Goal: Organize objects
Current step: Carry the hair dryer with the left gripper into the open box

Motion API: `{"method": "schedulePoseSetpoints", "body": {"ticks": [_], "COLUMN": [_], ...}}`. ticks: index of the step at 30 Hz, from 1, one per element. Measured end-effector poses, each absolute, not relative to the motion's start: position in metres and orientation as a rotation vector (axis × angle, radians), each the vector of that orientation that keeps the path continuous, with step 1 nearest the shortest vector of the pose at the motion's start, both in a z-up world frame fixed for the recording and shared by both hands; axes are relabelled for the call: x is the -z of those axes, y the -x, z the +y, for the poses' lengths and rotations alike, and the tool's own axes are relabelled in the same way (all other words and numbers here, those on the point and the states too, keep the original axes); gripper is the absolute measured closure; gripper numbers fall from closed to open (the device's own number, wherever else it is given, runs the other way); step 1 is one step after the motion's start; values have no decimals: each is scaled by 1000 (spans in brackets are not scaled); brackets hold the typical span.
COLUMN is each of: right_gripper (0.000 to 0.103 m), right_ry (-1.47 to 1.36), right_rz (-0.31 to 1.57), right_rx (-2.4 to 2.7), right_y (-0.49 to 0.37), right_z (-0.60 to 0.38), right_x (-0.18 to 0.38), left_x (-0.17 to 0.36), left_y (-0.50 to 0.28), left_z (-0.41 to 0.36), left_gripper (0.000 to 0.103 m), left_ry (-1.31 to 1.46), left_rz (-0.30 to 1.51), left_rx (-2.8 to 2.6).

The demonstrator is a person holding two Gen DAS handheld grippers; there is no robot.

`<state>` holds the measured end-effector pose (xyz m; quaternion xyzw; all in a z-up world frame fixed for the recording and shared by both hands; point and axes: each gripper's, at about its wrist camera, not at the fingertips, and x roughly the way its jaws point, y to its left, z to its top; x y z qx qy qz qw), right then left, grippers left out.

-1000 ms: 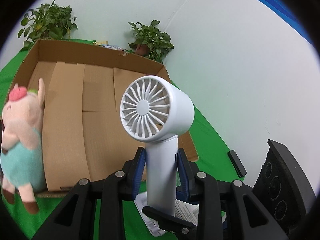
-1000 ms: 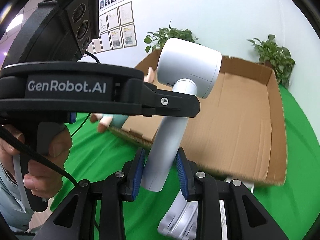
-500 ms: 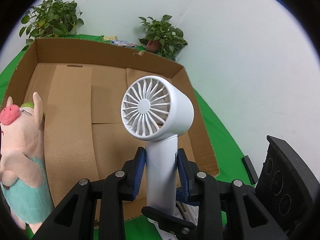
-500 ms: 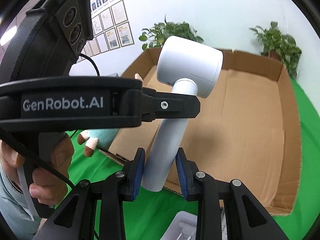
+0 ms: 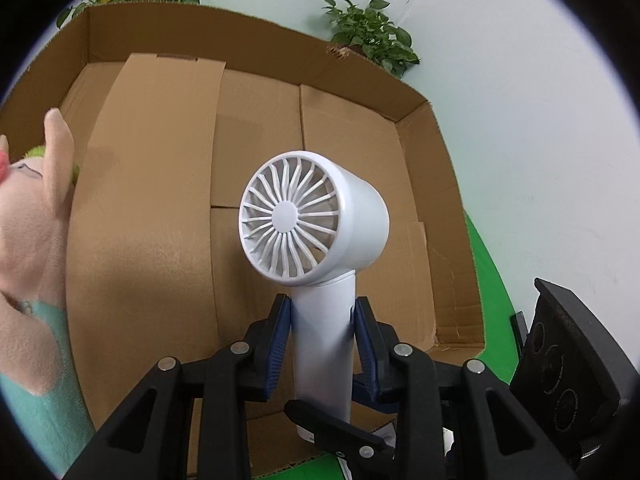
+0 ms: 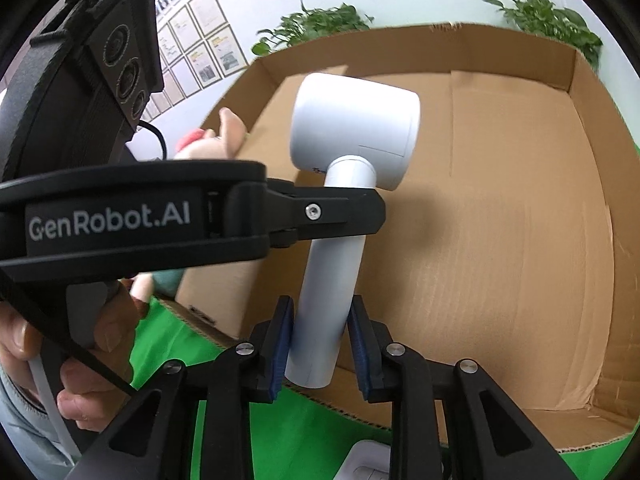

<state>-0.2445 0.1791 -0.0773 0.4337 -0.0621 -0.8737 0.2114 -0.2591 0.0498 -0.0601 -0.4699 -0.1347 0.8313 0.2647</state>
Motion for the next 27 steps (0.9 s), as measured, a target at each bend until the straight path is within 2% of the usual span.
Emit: {"method": "schedulePoseSetpoints", "body": {"ticks": [9, 27], "right_gripper": [80, 80], "right_ry": [-1260, -1382], "right_rz": [-203, -184], "right_rx": [2432, 2565], "right_y": [250, 259], "right_z": [176, 155], "right_x": [96, 105], "left_x": [72, 38], "left_y": [263, 216], "left_z": [45, -2], "left_gripper": [73, 73], "left_ry": [1355, 1218], "left_rz": [-372, -402], "left_rx": [-2241, -2321]}}
